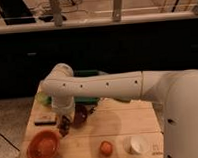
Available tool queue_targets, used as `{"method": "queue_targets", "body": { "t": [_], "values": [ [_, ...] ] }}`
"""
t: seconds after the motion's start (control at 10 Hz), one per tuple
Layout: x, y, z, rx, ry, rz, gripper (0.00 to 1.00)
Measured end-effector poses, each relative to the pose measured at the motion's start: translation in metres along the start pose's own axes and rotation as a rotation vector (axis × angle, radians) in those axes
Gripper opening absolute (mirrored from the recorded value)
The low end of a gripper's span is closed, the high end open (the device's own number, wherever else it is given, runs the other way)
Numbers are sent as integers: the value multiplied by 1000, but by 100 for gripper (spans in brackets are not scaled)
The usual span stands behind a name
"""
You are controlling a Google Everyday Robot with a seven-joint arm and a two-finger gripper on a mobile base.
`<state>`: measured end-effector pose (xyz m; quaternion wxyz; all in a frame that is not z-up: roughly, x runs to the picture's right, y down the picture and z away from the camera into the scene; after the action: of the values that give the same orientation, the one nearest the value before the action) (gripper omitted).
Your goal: Place grapes in red bowl
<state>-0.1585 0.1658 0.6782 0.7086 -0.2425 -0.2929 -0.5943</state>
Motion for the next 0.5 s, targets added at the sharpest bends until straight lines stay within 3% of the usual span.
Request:
{"method": "queue_targets", "body": {
  "t": [0.5],
  "values": [
    [4, -10, 6, 6, -5, -10, 0]
  ]
}}
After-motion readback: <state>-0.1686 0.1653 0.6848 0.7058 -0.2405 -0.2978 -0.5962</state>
